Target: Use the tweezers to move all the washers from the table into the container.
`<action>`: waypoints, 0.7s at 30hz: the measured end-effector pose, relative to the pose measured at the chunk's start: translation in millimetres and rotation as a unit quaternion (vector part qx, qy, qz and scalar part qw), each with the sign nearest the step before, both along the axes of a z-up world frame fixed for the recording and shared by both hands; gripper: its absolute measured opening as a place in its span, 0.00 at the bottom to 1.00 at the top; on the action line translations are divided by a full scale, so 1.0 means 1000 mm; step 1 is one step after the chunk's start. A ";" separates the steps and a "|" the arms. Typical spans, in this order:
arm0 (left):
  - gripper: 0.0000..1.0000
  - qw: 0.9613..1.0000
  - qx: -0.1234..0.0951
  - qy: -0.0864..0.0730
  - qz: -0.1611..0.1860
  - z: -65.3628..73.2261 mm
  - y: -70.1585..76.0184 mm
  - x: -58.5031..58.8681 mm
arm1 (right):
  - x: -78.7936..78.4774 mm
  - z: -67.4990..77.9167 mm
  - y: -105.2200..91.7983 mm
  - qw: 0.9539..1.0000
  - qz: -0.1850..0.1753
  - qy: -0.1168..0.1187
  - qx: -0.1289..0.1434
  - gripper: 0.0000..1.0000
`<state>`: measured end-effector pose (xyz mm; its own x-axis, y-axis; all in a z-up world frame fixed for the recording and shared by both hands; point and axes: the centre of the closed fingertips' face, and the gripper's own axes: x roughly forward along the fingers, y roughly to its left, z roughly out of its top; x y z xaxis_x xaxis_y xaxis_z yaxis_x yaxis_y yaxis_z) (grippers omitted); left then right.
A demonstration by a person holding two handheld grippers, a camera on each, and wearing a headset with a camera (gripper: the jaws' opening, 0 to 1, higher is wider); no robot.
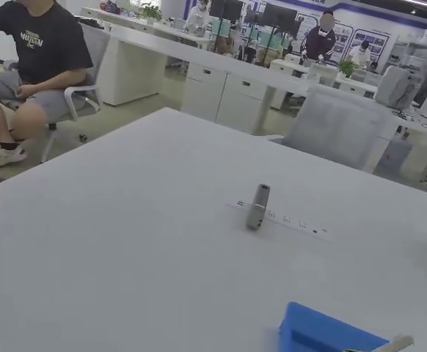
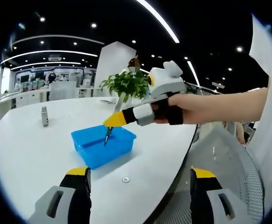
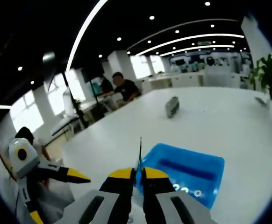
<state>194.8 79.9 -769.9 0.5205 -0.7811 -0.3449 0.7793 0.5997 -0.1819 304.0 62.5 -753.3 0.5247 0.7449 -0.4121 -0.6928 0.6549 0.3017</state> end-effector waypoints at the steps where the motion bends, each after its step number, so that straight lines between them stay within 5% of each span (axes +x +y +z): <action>1: 0.89 1.000 0.000 0.000 -0.001 0.000 0.000 0.000 | -0.006 -0.002 0.000 1.000 -0.001 0.005 0.005 0.04; 6: 0.89 1.000 0.003 0.001 -0.005 -0.001 -0.001 -0.002 | -0.027 -0.021 0.001 0.999 0.003 0.037 0.012 0.04; 11: 0.88 1.000 0.003 0.003 -0.005 -0.001 -0.001 -0.002 | -0.048 -0.050 0.004 0.997 0.017 0.070 -0.010 0.04; 21: 0.88 1.000 0.005 0.005 -0.004 -0.002 0.000 -0.001 | -0.049 -0.064 -0.001 0.997 0.019 0.066 -0.045 0.04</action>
<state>193.4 80.0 -772.3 0.5116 -0.7809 -0.3584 0.7817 0.5962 -0.1832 255.3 61.5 -817.3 0.4338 0.7199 -0.5418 -0.6762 0.6575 0.3324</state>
